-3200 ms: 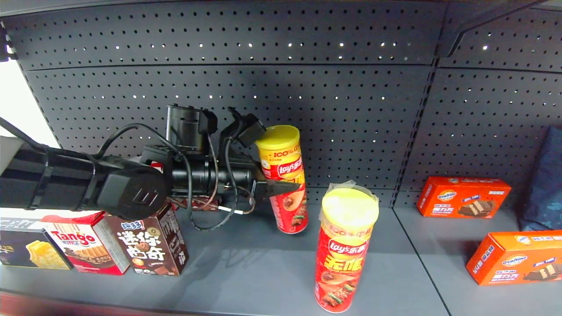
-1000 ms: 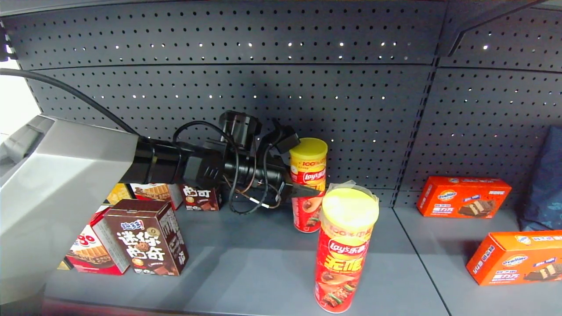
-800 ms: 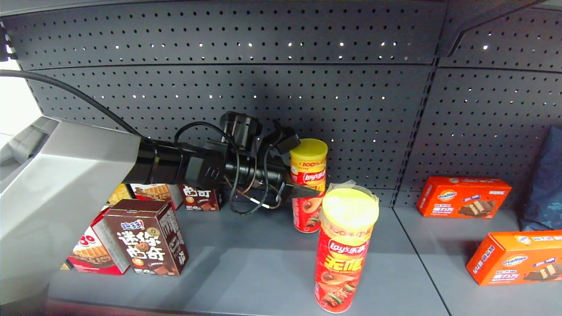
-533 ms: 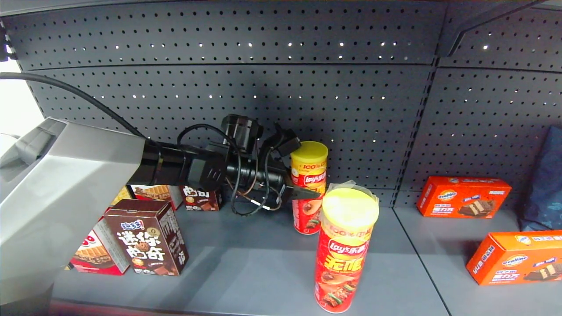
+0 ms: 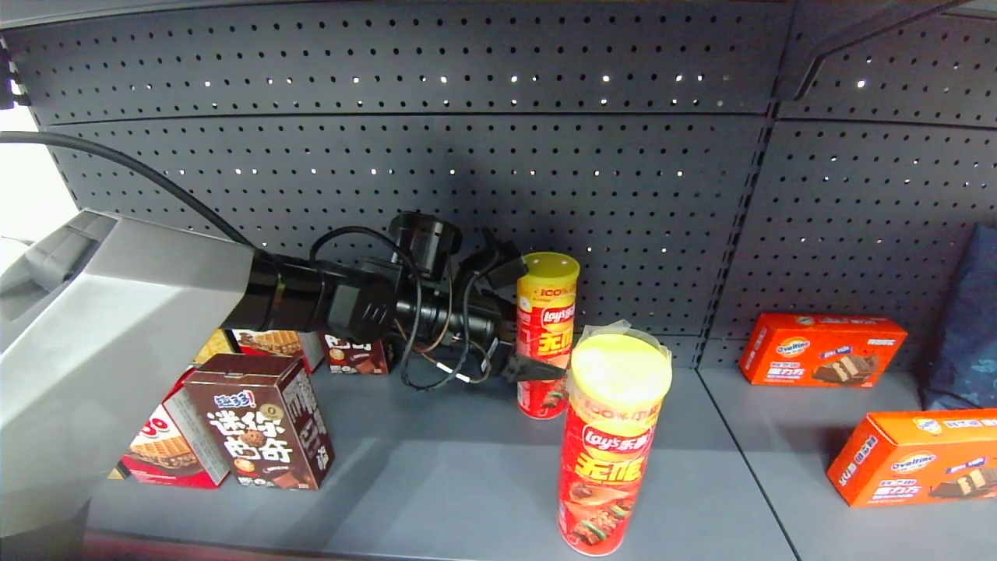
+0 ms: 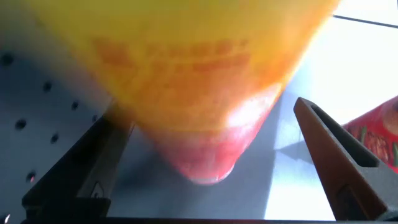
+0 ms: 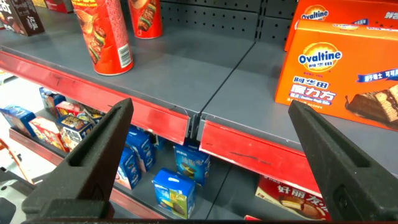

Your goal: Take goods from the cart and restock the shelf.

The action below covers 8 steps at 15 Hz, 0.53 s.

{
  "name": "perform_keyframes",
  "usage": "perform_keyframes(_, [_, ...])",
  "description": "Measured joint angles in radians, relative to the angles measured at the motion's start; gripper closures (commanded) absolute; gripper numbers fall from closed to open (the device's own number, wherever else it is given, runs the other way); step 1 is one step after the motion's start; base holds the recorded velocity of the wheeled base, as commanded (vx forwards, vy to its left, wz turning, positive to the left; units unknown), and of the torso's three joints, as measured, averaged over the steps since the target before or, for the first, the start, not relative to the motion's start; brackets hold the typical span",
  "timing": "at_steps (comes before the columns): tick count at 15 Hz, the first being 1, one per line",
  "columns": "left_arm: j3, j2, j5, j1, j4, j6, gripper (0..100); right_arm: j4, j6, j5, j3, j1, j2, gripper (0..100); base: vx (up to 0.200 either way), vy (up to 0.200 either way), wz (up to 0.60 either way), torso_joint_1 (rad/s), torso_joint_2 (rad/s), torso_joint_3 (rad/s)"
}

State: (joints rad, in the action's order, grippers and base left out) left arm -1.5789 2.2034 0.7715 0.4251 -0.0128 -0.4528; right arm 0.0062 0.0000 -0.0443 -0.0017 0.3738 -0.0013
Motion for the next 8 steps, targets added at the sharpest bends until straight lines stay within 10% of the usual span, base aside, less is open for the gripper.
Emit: perform_keyframes(8, [0.083, -0.066, -0.129, -0.042, -0.007, -0.020, 0, 0.000, 0.000, 0.000, 0.000, 0.000, 0.000, 0, 0.000, 0.000, 0.00, 0.000, 0.00, 0.000])
